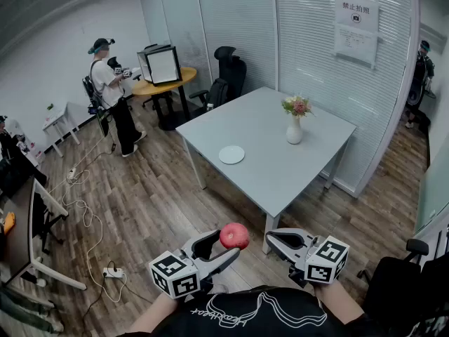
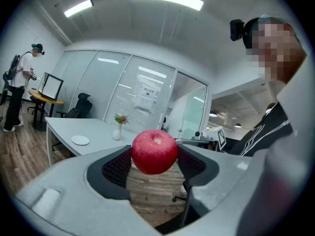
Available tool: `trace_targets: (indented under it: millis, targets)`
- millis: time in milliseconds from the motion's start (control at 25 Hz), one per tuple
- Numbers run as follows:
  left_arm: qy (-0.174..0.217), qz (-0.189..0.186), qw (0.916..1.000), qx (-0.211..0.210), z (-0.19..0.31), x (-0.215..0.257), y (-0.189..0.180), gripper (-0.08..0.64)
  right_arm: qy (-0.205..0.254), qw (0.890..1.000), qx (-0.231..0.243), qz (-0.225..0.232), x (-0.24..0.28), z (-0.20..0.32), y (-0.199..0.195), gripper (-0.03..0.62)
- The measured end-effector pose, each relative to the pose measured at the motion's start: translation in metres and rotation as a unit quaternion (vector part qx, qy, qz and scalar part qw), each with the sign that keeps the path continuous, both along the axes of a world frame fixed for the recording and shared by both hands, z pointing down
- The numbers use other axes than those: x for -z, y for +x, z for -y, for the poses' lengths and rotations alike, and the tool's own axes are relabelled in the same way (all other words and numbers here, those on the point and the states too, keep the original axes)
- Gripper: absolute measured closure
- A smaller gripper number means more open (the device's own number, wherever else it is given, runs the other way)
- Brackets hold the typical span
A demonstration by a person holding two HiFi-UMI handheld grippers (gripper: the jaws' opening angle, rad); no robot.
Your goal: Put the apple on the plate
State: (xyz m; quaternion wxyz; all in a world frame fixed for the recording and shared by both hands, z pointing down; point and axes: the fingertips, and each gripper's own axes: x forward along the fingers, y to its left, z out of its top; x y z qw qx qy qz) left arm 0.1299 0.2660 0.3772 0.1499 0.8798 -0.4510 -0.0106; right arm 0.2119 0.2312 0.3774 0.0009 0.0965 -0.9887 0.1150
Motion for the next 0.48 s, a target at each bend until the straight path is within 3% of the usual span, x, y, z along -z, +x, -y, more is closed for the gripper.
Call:
trace_targets:
  millis: [480]
  targets:
    - [-0.006,-0.006,1.0,0.0,0.0009,-0.0065,0.0072,0.258,-0.01,1.0,0.006,-0.004,-0.0077,-0.0003,0.004,0.584]
